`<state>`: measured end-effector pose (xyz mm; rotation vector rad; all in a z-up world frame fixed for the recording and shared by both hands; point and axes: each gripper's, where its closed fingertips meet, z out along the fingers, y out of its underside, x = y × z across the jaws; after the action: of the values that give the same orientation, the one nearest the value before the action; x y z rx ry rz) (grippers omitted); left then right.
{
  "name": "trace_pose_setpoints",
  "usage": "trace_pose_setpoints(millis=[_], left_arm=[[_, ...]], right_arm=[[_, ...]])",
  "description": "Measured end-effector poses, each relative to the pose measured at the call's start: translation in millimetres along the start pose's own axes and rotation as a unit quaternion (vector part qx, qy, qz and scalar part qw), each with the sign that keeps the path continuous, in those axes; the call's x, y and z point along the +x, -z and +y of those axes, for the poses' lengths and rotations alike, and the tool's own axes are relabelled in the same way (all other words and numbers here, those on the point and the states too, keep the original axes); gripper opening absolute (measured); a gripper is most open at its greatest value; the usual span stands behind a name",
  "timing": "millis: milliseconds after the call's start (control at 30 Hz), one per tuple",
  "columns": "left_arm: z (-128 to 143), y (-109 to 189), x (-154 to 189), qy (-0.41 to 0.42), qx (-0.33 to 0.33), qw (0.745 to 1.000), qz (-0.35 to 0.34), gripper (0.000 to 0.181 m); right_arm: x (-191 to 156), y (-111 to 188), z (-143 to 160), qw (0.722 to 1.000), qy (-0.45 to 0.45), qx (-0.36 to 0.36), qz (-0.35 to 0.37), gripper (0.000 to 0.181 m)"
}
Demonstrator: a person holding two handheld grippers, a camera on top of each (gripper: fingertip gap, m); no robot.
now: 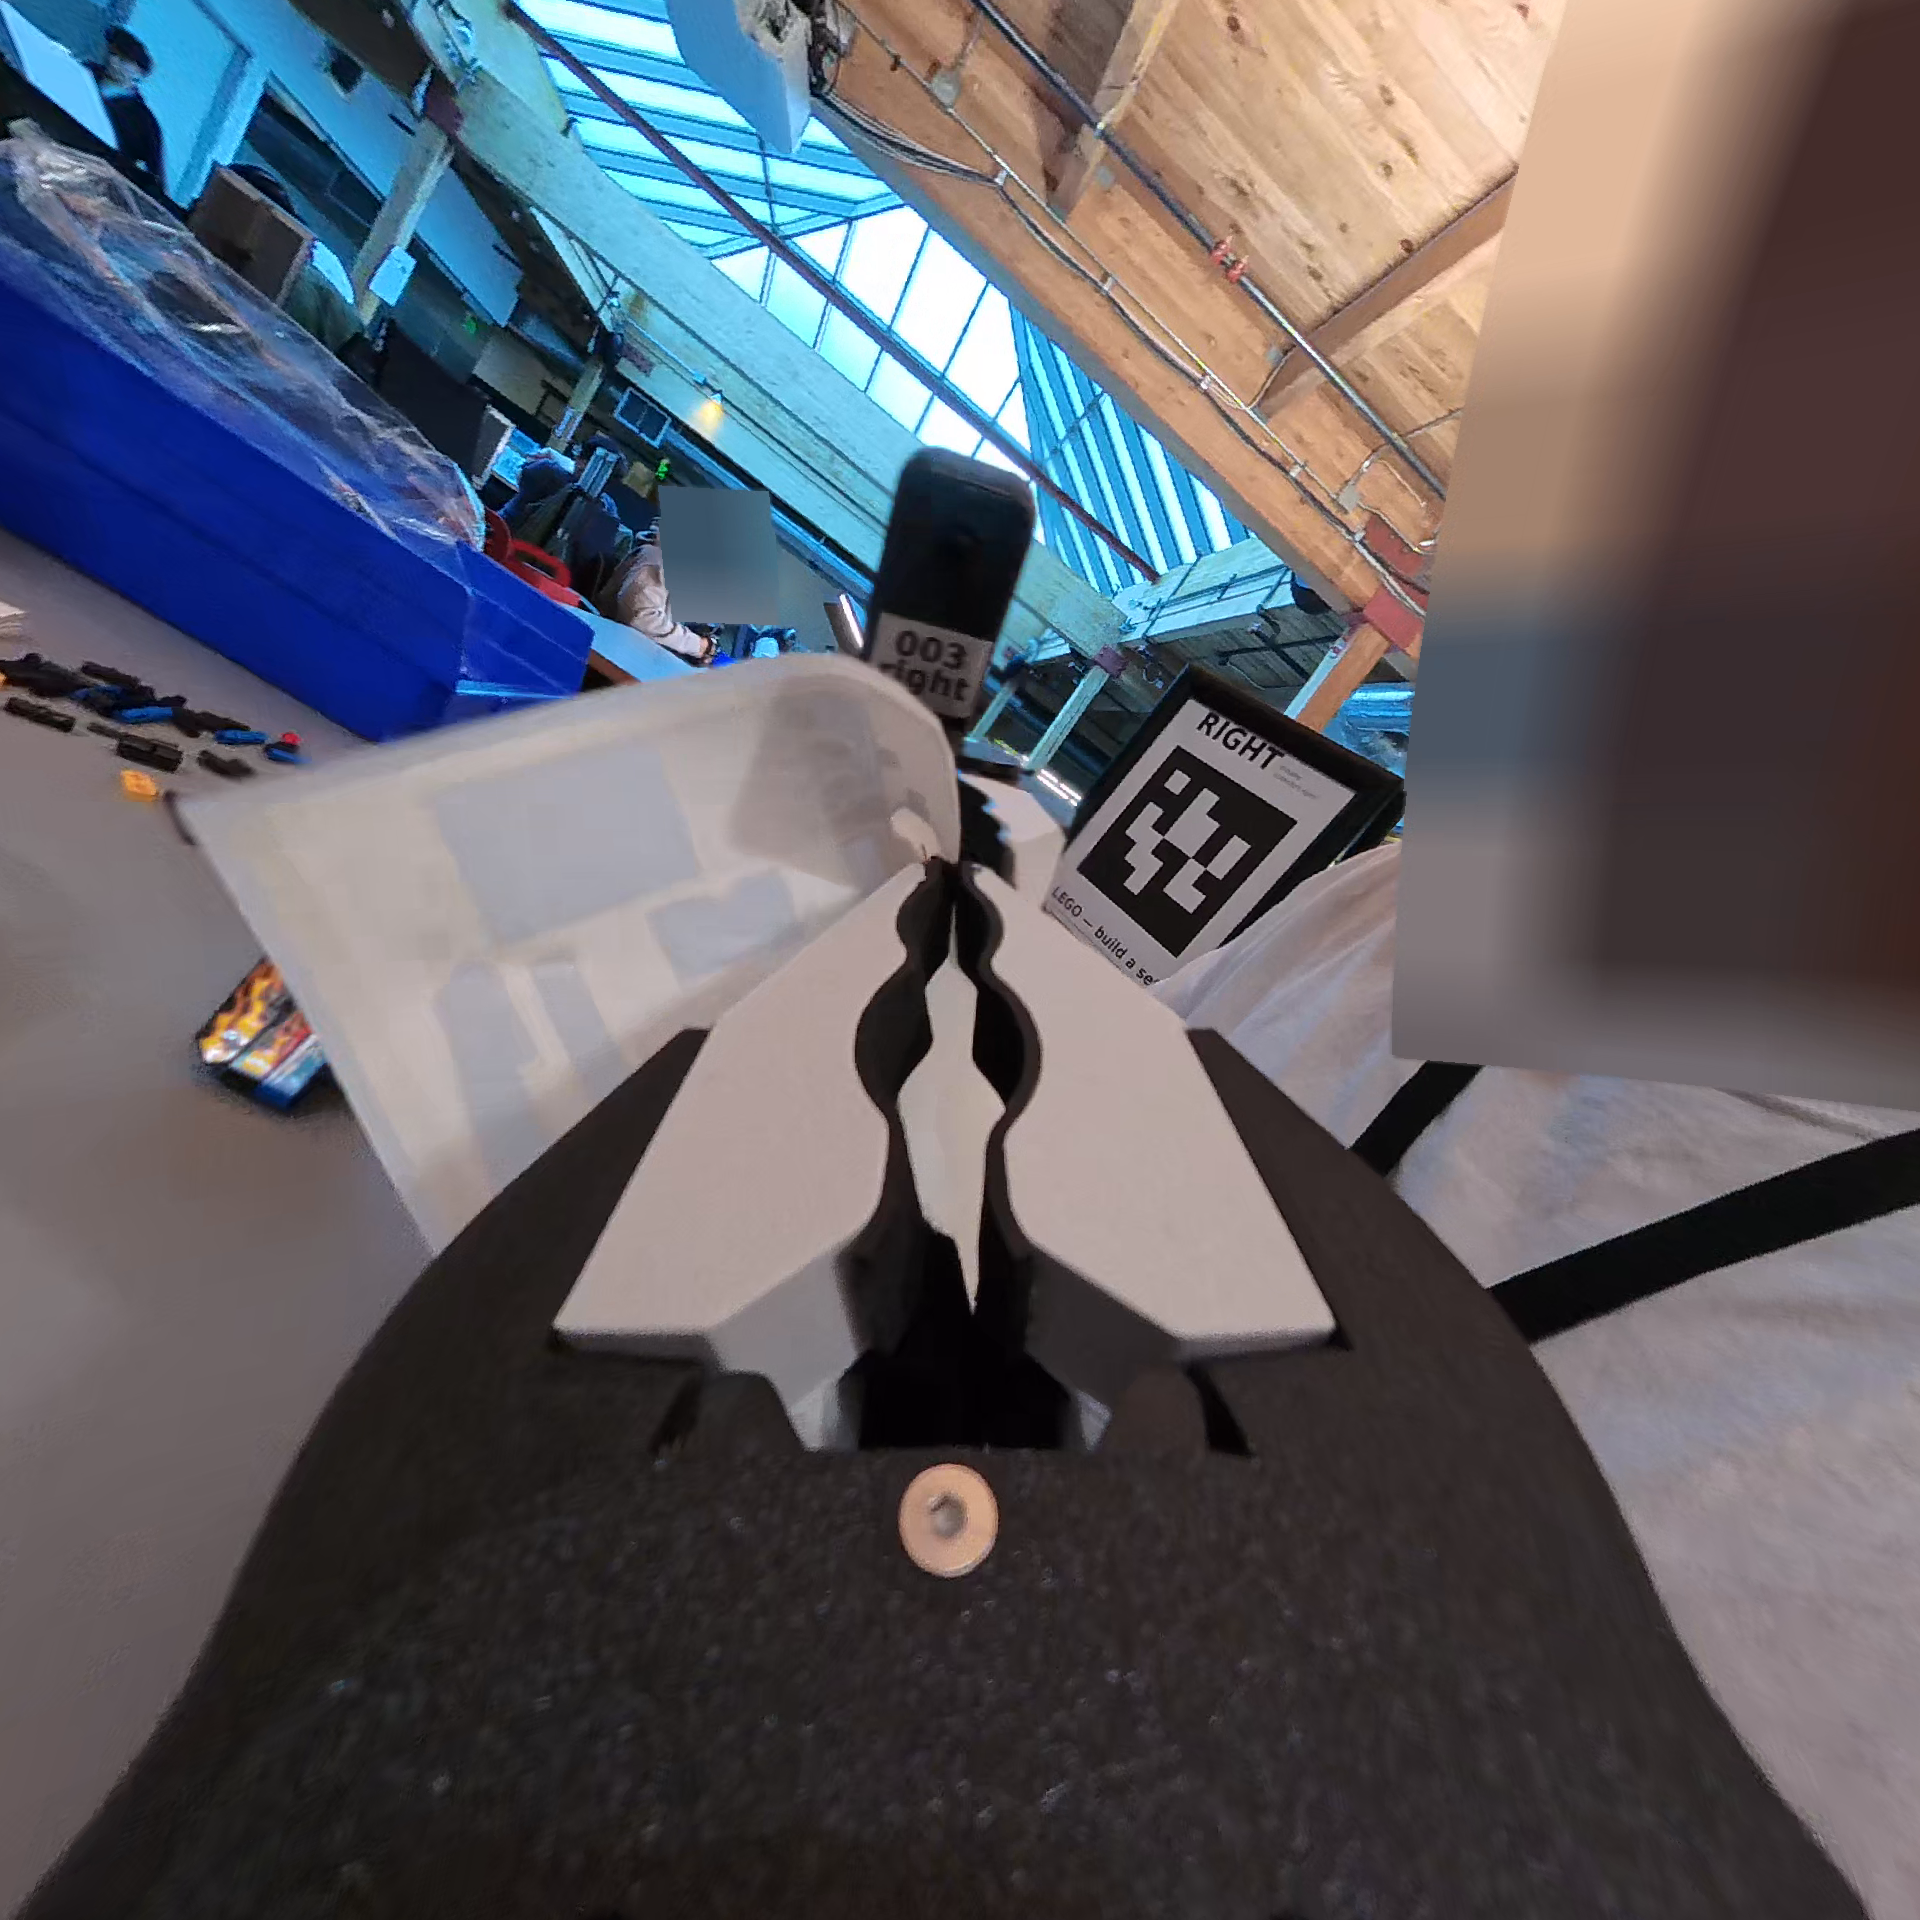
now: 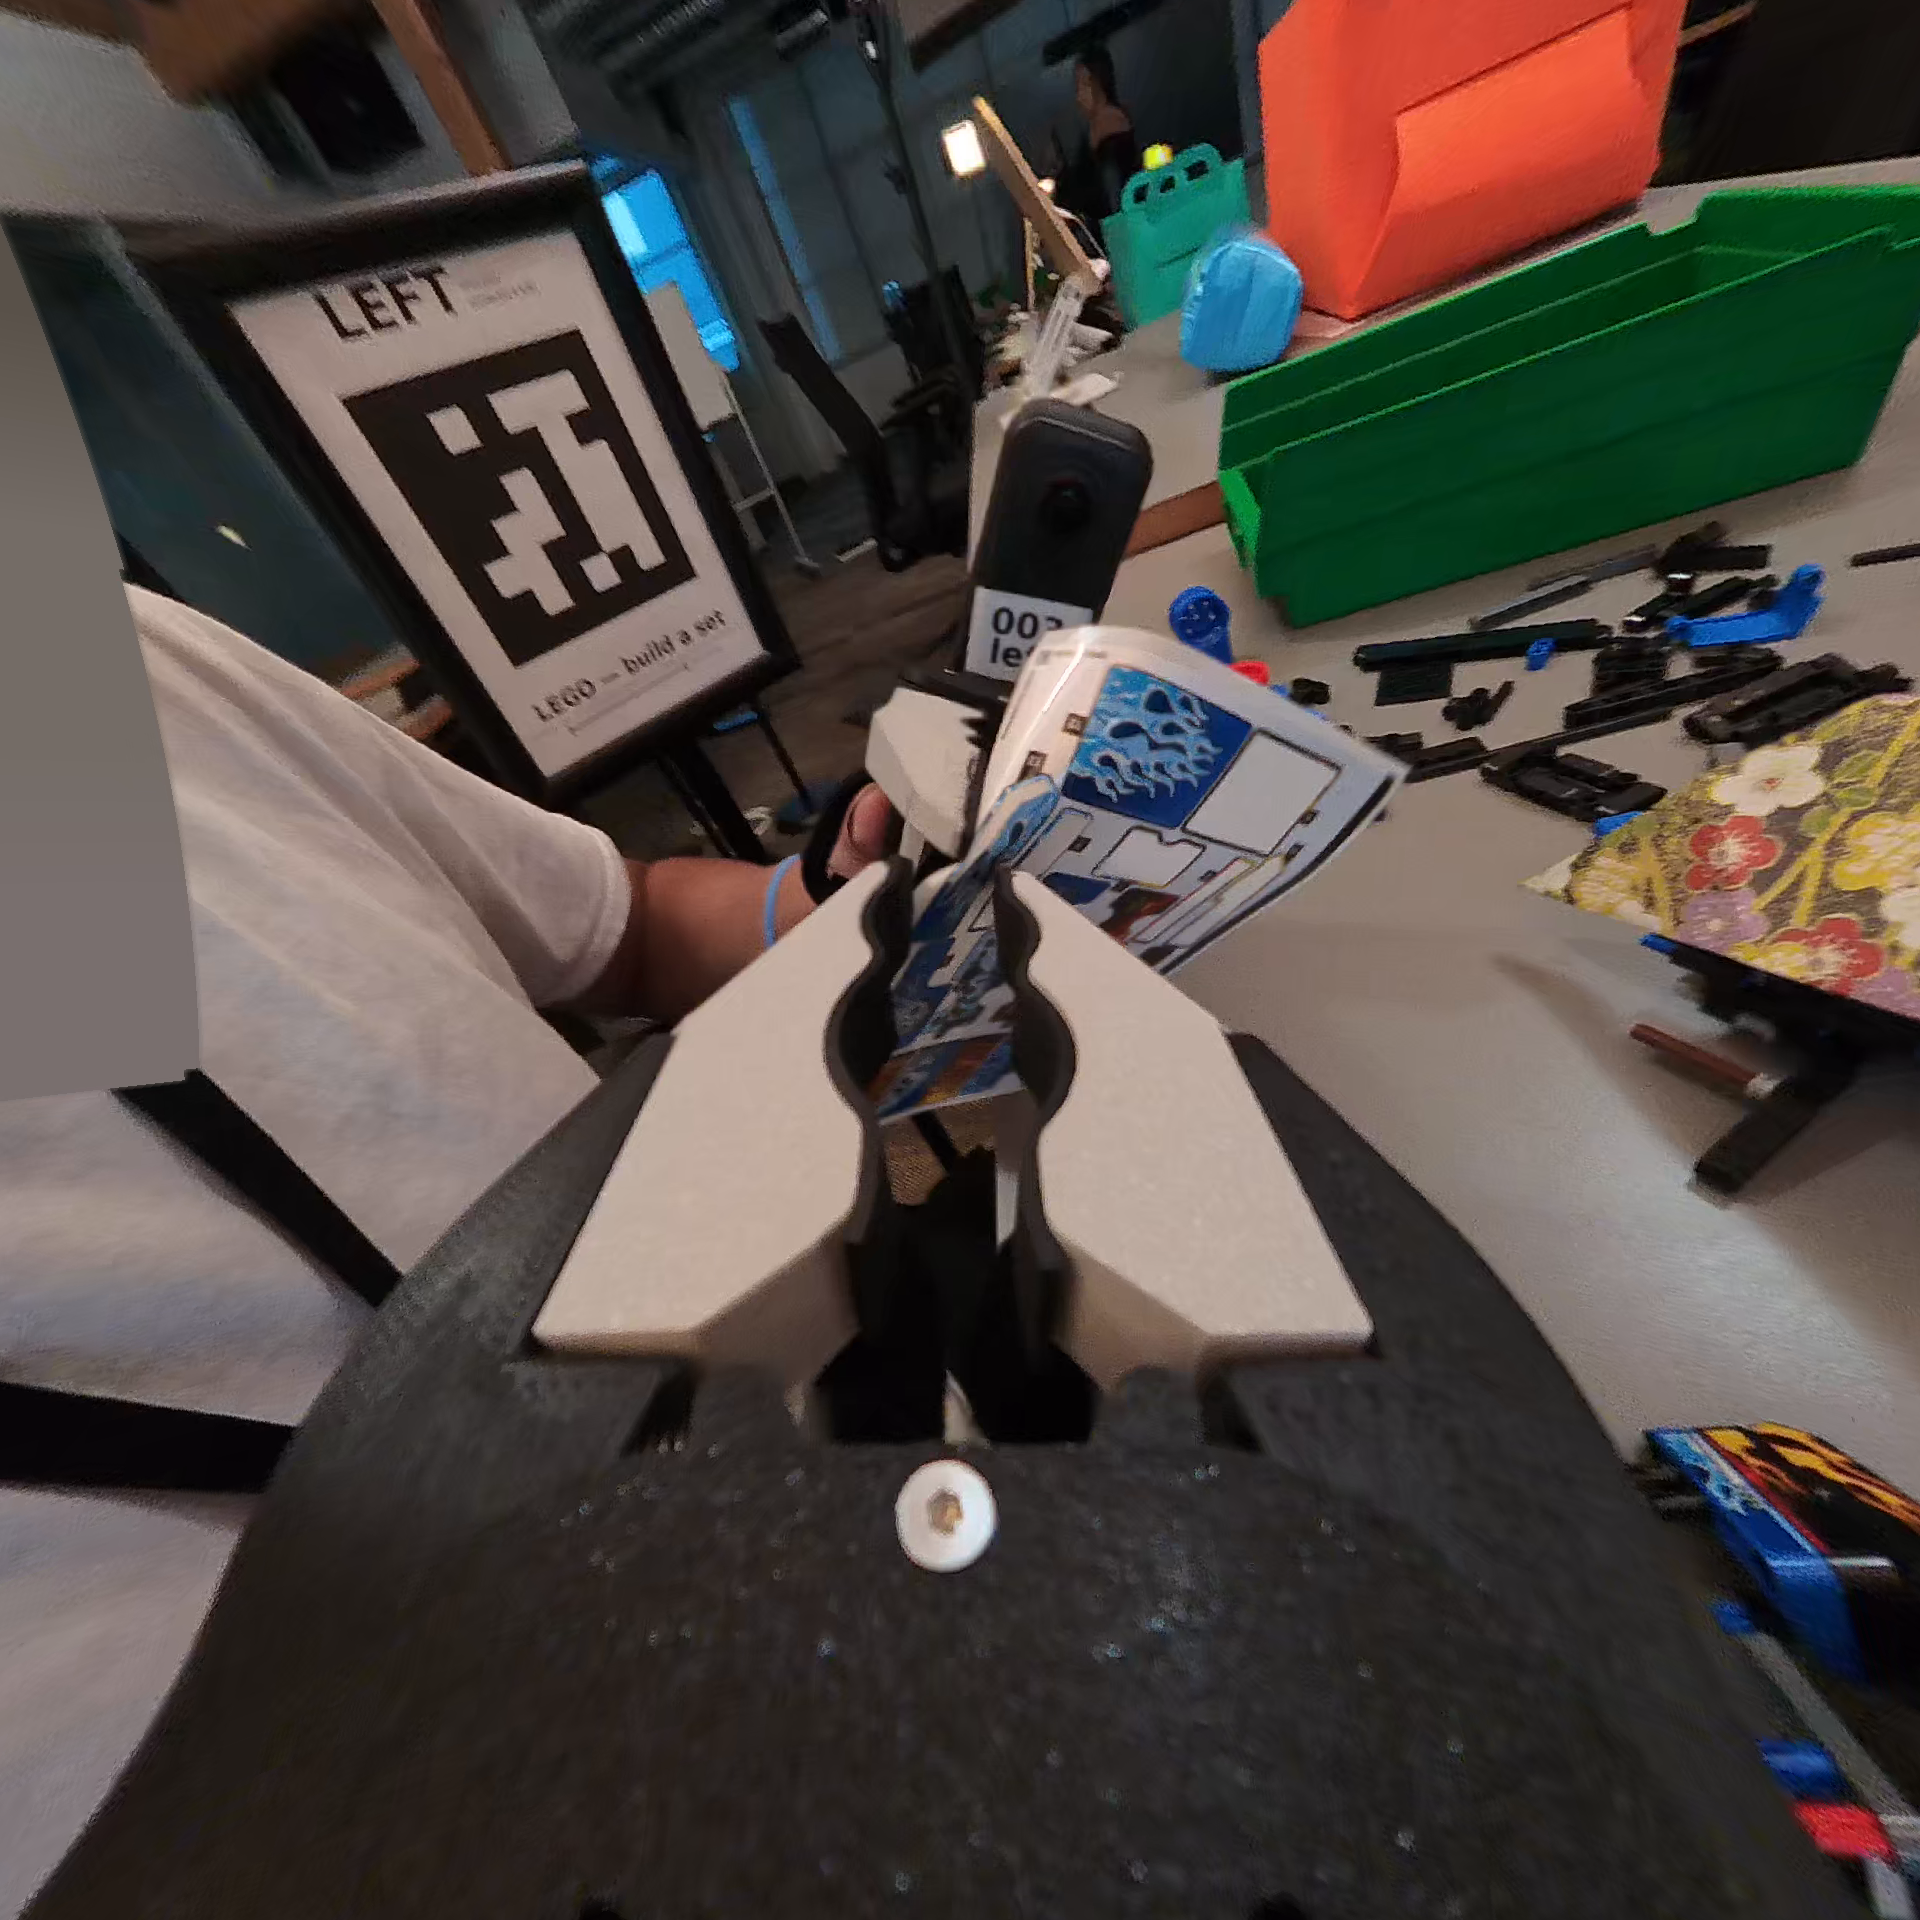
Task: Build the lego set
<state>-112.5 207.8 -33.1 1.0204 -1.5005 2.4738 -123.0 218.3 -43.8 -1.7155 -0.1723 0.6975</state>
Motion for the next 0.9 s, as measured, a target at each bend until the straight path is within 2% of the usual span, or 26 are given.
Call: trace_pose_setpoints(millis=[200,433,833,900], left_arm=[[1.4,-1.5,9.3,-0.008,0.007,1.0,0.029,0.0],[2.0,-2.3,17.3,-0.012,0.011,0.998,0.053,0.0],[1.9,0.2,13.8,-0.022,0.009,0.999,0.037,0.0],[-0.2,1.7,11.4,-0.02,0.016,0.999,0.031,0.0]], right_arm=[[-7.5,3.9,-3.7,0.995,-0.061,0.03,-0.077,0.008],[-15.7,7.6,-8.0,0.973,-0.14,0.064,-0.17,0.004],[-7.2,10.9,-9.4,0.973,-0.147,0.076,-0.16,0.0],[-7.5,11.1,-9.6,0.974,-0.143,0.076,-0.156,0.008]])
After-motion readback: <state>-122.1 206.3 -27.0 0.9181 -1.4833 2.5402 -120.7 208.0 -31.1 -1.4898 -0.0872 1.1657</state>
